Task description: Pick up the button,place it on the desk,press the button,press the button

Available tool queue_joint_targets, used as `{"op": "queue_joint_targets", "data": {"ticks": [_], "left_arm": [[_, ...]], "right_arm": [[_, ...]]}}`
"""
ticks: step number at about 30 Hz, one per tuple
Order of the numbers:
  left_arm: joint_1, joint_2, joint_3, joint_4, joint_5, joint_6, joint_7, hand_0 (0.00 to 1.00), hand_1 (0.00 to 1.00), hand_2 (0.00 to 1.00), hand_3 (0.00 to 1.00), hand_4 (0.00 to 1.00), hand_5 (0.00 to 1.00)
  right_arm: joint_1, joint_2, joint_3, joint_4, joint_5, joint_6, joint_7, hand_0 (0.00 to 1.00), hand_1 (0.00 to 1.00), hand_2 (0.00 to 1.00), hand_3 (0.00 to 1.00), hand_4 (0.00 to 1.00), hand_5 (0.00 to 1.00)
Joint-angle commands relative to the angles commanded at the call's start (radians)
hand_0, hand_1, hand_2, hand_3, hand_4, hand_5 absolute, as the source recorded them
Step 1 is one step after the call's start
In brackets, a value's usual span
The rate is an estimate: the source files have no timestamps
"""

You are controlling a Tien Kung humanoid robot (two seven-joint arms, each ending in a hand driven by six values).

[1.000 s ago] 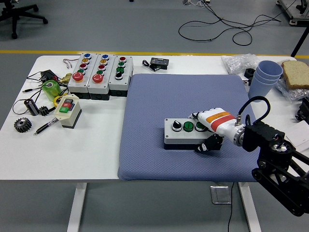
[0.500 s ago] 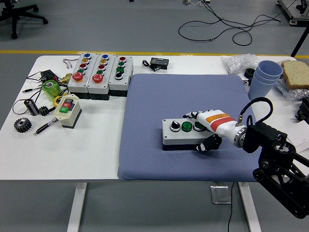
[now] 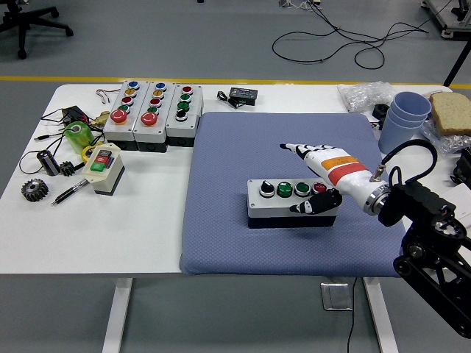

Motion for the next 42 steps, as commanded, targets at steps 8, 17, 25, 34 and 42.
{"op": "queue_joint_targets", "data": {"ticks": [8, 17, 25, 34, 42], "left_arm": [[0.001, 0.0, -0.004, 0.0, 0.001, 0.0, -0.001, 0.602, 0.633, 0.678, 0.547, 0.368, 0.696], [0.001, 0.0, -0.006, 0.0, 0.004, 0.0, 0.0, 0.602, 0.633, 0.678, 0.547, 0.368, 0.698], [-0.001, 0.0, -0.001, 0.0, -0.001, 0.0, -0.001, 0.603, 0.633, 0.678, 0.547, 0.366, 0.697], [0.0, 0.0, -0.003, 0.0, 0.005, -0.001, 0.0, 0.603, 0.633, 0.679, 0.549, 0.366, 0.701], [0.003, 0.0, -0.011, 0.0, 0.02, -0.002, 0.002, 0.602, 0.634, 0.678, 0.547, 0.363, 0.698]], "right_arm": [[-0.069, -0.078, 0.046, 0.076, 0.006, -0.114, 0.01, 0.377, 0.313, 0.539, 0.808, 0.963, 0.303], [-0.115, -0.1, 0.051, 0.087, 0.013, -0.102, 0.0, 0.051, 0.002, 0.264, 0.688, 0.919, 0.416], [-0.131, -0.101, 0.056, 0.083, -0.001, -0.075, -0.019, 0.023, 0.002, 0.216, 0.67, 0.93, 0.464], [-0.156, -0.107, 0.063, 0.091, 0.003, -0.051, -0.013, 0.025, 0.002, 0.211, 0.652, 0.925, 0.475], [-0.194, -0.115, 0.068, 0.109, 0.009, -0.044, -0.004, 0.026, 0.002, 0.21, 0.641, 0.925, 0.479]]}}
